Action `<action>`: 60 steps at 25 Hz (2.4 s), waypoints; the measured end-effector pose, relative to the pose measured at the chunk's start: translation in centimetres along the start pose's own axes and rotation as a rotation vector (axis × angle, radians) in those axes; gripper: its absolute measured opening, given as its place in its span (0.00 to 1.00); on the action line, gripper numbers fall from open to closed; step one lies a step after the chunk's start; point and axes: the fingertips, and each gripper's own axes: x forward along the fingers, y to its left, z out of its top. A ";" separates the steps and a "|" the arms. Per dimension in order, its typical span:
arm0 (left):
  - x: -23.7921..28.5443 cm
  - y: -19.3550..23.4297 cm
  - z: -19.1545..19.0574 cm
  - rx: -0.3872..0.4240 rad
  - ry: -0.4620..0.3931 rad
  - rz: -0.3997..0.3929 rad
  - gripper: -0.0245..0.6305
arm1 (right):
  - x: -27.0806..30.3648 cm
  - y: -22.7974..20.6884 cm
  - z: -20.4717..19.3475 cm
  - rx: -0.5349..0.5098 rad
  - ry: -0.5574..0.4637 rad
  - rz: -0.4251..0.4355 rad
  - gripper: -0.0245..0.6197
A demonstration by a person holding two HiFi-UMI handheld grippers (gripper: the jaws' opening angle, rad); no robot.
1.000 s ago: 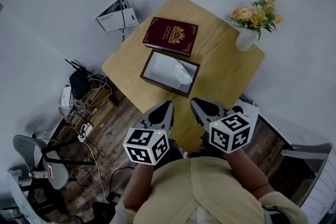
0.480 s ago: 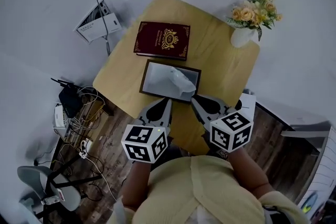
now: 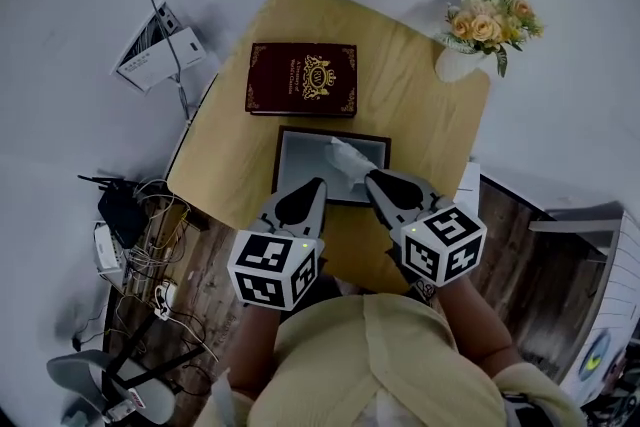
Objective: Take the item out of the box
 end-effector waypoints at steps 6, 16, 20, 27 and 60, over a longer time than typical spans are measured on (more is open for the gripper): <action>0.7 0.4 0.4 0.072 0.067 -0.090 0.07 | 1.0 -0.3 0.1 0.013 0.014 -0.073 0.09; 1.6 0.8 1.1 0.136 0.126 -0.196 0.07 | 1.7 -0.6 -0.4 0.001 0.058 -0.170 0.09; 2.0 1.0 1.2 0.164 0.159 -0.227 0.07 | 2.3 -0.5 -0.6 -0.044 0.103 -0.179 0.19; 3.0 0.9 1.1 0.230 0.210 -0.281 0.07 | 3.3 -1.2 -0.7 -0.108 0.186 -0.210 0.21; 4.4 1.4 0.9 0.315 0.291 -0.308 0.07 | 6.9 -2.2 -3.4 -0.505 0.630 -0.191 0.25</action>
